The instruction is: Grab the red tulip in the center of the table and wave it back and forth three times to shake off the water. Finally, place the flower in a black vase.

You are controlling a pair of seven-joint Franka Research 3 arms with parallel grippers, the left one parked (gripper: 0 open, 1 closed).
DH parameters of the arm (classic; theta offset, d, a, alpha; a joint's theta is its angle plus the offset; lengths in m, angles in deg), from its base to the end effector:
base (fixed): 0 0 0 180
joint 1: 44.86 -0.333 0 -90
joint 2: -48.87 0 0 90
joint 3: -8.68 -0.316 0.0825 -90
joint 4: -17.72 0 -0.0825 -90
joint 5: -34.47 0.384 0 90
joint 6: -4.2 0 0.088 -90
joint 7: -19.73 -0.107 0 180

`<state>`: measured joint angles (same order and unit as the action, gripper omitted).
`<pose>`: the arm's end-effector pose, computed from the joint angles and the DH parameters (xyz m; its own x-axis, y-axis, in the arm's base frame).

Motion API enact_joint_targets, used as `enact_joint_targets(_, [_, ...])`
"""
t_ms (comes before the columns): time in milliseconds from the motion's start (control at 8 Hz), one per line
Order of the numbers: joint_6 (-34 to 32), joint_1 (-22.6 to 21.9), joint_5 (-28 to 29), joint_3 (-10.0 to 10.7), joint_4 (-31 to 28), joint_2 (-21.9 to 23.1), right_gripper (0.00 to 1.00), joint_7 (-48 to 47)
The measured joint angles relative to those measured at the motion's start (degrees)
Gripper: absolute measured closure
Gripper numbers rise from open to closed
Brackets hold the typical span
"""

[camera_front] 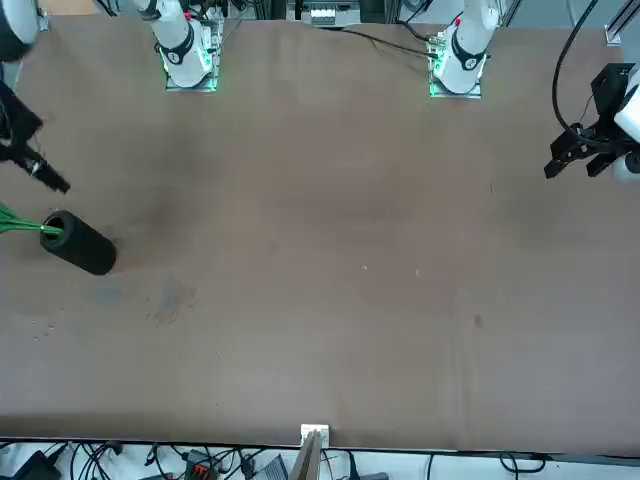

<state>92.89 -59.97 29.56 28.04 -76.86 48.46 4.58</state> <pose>0.5480 -0.0495 0.5818 0.9393 -0.3330 -0.0825 -0.3231 -0.9396 0.1131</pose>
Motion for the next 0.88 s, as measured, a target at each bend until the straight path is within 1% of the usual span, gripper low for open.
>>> enact_joint_targets(125, [-2.6,0.0,3.0,0.7,1.8,-0.2,0.00,9.2])
enact_joint_targets(250, [-3.2,0.5,4.7,0.9,3.1,-0.6,0.00,17.6])
enact_joint_targets(375, [-3.2,3.3,5.4,-1.1,3.4,-0.7,0.00,24.8])
enact_joint_targets(500, [-2.7,8.7,5.6,-6.8,3.1,-0.7,0.00,28.5])
enact_joint_targets(625, [0.0,12.3,5.6,-12.0,2.1,-0.7,0.00,27.3])
enact_joint_targets(750, [3.7,13.2,5.6,-14.1,0.5,-0.3,0.00,23.8])
enact_joint_targets(875, [5.5,13.6,5.6,-14.8,-1.6,0.9,0.00,21.6])
